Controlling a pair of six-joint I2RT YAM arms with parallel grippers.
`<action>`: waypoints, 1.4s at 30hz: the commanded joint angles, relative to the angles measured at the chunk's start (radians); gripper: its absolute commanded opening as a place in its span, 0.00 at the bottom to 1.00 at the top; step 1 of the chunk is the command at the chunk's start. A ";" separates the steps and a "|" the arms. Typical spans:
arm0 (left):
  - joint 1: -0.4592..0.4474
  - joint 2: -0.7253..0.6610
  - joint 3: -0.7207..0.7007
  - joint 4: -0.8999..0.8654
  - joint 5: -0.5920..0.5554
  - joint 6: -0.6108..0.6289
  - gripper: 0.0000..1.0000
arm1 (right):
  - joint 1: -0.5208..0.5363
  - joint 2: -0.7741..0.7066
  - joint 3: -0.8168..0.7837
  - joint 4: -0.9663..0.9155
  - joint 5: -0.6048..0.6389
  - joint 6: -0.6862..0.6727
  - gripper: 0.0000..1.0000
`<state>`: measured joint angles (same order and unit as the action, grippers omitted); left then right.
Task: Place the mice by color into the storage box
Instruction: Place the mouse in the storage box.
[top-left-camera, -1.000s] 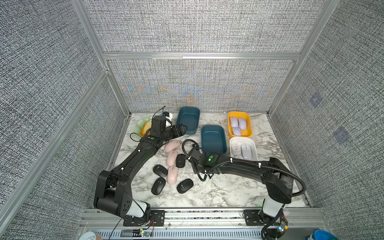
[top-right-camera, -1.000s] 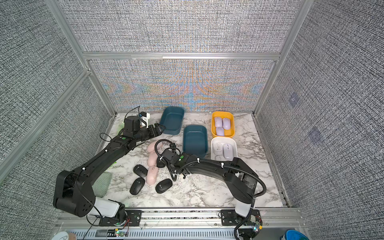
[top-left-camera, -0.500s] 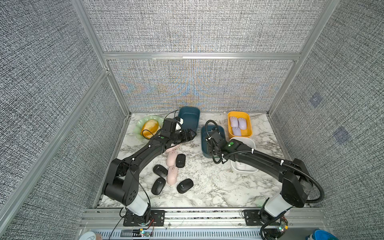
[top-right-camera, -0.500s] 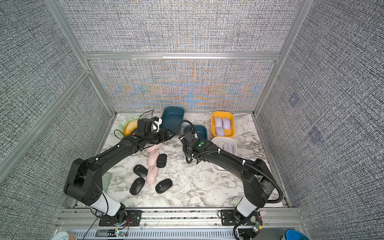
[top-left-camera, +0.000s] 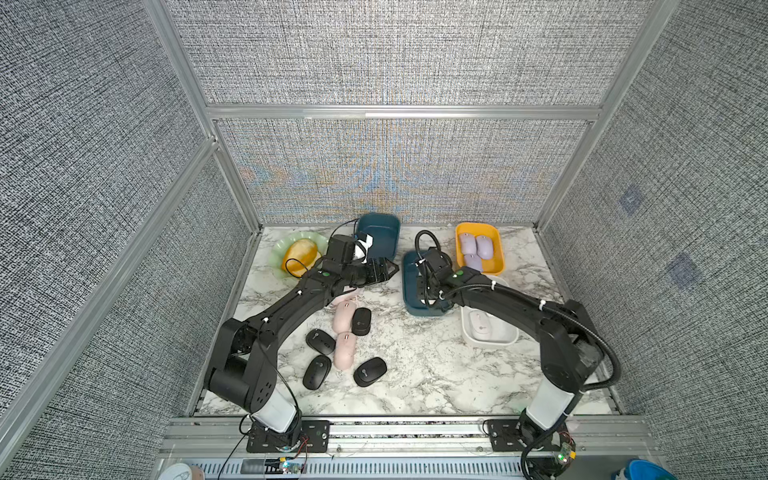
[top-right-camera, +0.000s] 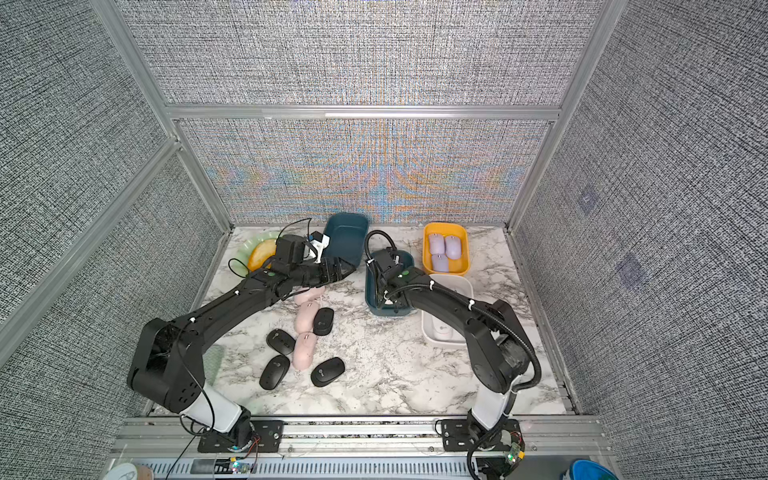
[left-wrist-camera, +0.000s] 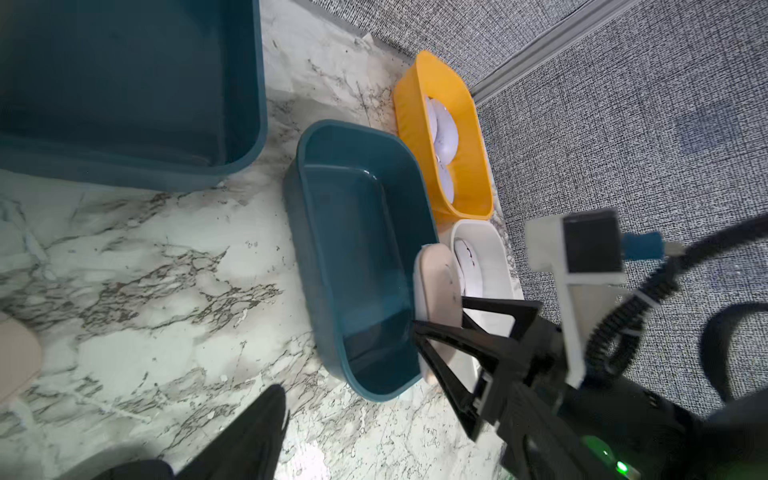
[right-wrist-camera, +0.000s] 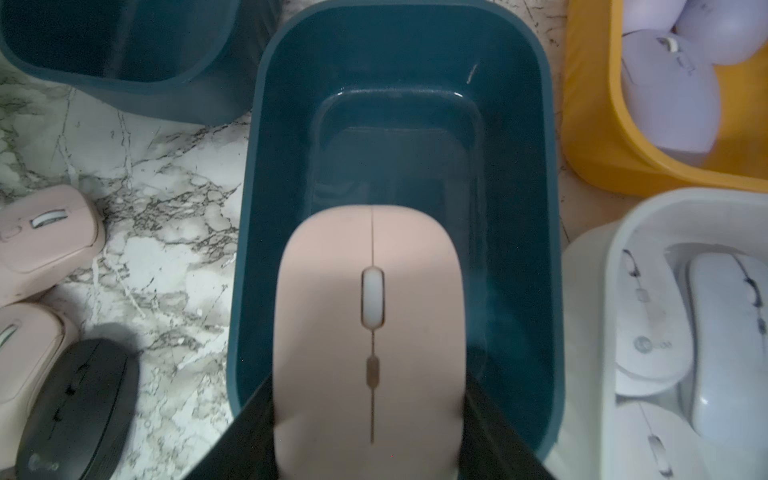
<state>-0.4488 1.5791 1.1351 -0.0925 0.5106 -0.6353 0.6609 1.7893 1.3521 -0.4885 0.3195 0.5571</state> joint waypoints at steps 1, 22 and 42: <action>0.002 -0.018 0.003 -0.021 -0.037 0.027 0.85 | -0.022 0.059 0.052 0.027 0.001 -0.006 0.48; 0.006 -0.043 0.005 -0.022 -0.055 0.041 0.85 | -0.109 0.493 0.452 0.001 -0.102 -0.092 0.50; 0.016 -0.053 0.008 -0.024 -0.059 0.042 0.85 | -0.113 0.383 0.455 -0.051 -0.094 -0.036 0.67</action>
<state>-0.4358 1.5391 1.1366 -0.1246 0.4622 -0.6022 0.5430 2.2116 1.8183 -0.5232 0.2066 0.5034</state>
